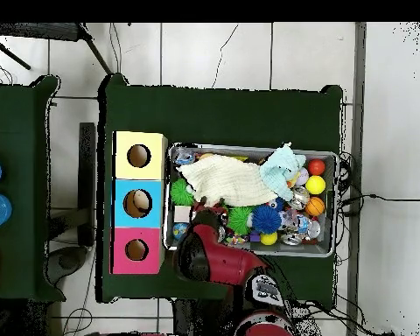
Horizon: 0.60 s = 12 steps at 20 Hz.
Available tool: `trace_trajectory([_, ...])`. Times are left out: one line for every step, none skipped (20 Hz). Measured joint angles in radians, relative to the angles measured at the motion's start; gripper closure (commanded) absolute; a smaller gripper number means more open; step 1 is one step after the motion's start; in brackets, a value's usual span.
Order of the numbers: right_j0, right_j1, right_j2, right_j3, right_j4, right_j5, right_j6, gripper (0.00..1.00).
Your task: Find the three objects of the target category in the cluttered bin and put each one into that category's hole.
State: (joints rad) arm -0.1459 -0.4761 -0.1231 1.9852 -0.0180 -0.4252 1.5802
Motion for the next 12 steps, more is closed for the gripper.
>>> trace_trajectory([-0.003, 0.009, 0.000, 0.000, 0.001, -0.013, 0.002, 0.00])
trace_trajectory([-0.006, 0.017, 0.001, 0.000, 0.000, -0.022, 0.004, 0.00])
trace_trajectory([-0.011, 0.025, 0.002, 0.000, 0.001, -0.031, 0.007, 0.00])
trace_trajectory([-0.018, 0.031, 0.005, 0.000, 0.001, -0.039, 0.011, 0.00])
trace_trajectory([-0.021, 0.034, 0.007, 0.000, 0.001, -0.043, 0.014, 0.00])
trace_trajectory([-0.026, 0.039, 0.009, 0.000, 0.001, -0.050, 0.020, 0.00])
trace_trajectory([-0.029, 0.044, 0.011, 0.000, 0.001, -0.056, 0.027, 0.00])
trace_trajectory([-0.030, 0.048, 0.011, 0.000, 0.001, -0.059, 0.034, 0.00])
trace_trajectory([-0.030, 0.055, 0.011, -0.001, 0.001, -0.063, 0.043, 0.00])
trace_trajectory([-0.030, 0.060, 0.011, -0.001, 0.001, -0.064, 0.049, 0.00])
trace_trajectory([-0.030, 0.069, 0.011, -0.001, 0.004, -0.067, 0.057, 0.00])
trace_trajectory([-0.030, 0.076, 0.012, -0.002, 0.006, -0.070, 0.064, 0.00])
